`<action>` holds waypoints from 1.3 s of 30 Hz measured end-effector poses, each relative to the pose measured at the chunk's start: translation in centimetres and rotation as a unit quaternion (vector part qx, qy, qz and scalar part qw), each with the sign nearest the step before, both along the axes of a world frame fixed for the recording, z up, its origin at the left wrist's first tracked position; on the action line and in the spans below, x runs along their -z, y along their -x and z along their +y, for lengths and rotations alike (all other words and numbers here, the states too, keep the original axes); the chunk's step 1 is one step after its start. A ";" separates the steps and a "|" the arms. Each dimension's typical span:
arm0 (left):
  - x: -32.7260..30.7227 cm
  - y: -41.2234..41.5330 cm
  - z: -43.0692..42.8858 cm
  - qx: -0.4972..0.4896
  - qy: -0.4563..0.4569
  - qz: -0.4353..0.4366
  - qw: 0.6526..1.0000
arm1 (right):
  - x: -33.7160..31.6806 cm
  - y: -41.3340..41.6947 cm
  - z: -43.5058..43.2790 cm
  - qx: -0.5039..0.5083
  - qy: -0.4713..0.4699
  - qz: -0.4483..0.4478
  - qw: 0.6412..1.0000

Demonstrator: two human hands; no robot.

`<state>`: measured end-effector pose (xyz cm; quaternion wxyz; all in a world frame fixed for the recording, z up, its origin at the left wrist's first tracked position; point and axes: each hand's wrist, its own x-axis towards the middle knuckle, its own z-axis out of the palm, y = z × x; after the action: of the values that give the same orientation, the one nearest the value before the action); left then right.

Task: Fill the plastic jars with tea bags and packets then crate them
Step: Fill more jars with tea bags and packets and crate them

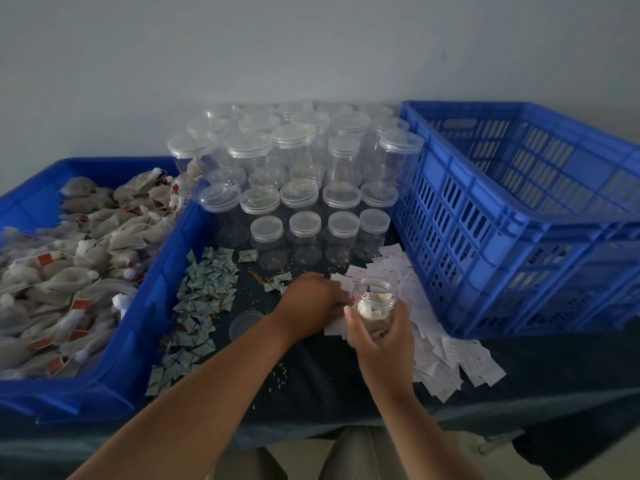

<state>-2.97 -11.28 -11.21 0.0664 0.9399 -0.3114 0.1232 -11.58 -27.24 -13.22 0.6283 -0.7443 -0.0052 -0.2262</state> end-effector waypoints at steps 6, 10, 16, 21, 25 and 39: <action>0.5 1.4 0.0 -0.103 0.213 -0.027 0.971 | 0.0 0.1 0.1 -0.005 0.018 -0.004 1.000; -1.9 1.6 0.6 -0.254 0.398 0.062 0.879 | 0.3 0.0 0.0 -0.012 0.045 -0.003 0.999; -6.5 4.7 2.2 -0.041 0.316 -0.082 0.944 | 0.5 -0.1 0.1 -0.020 0.089 -0.002 0.996; -6.3 6.6 2.2 -0.008 0.216 0.073 0.974 | -0.1 0.1 0.2 -0.043 0.100 -0.035 0.993; -6.5 7.4 2.2 -0.043 0.186 0.165 0.968 | -0.4 0.3 0.4 -0.047 0.145 -0.071 0.986; 0.4 9.6 10.2 -0.378 0.052 0.160 0.910 | 0.0 0.3 0.3 -0.064 0.124 -0.090 0.986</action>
<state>-12.57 -1.04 -11.62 0.1127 0.9897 0.0887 0.0029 -11.88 -26.96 -13.19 0.5409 -0.7914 -0.1378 -0.2492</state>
